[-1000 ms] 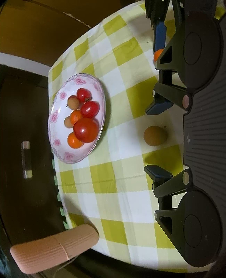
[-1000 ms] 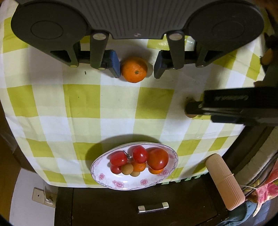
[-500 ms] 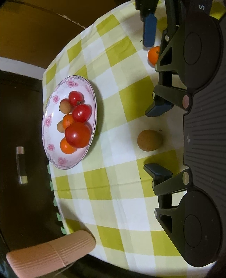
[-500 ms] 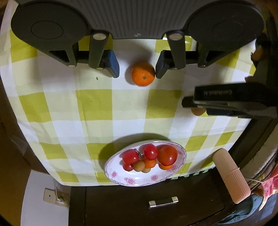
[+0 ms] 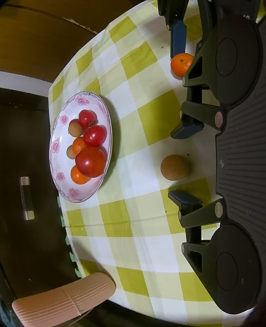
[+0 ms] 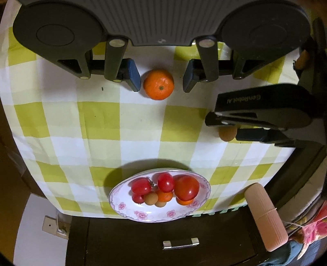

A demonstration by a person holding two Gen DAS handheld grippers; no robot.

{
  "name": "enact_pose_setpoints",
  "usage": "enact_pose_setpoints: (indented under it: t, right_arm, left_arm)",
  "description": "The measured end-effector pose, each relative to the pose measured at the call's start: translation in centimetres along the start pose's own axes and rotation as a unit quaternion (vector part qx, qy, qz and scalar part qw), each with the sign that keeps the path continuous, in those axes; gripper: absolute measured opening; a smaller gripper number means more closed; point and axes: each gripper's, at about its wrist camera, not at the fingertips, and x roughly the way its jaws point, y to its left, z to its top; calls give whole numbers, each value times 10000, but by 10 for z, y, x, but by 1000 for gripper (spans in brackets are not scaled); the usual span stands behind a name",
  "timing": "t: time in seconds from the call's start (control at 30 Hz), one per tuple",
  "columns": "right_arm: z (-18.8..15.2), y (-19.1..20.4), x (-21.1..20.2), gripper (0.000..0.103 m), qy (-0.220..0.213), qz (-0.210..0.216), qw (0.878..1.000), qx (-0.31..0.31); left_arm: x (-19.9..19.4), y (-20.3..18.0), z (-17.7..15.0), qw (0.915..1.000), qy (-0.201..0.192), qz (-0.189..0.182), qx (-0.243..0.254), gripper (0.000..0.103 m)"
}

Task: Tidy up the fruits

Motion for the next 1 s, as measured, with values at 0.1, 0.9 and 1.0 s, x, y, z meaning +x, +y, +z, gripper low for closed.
enact_pose_setpoints:
  t: [0.1,0.9,1.0]
  right_arm:
    - [2,0,1,40,33,-18,10000,14]
    - [8,1,-1,30,32,-73,10000,34]
    - [10,2,-4,30,-17,-84,9999,61]
  left_arm:
    - [-1,1,1,10000,17,78,-11,52]
    - [-14,-4,0,9999,34,-75,-63,33]
    - [-17,-6,1,9999,1,-107,-49,33]
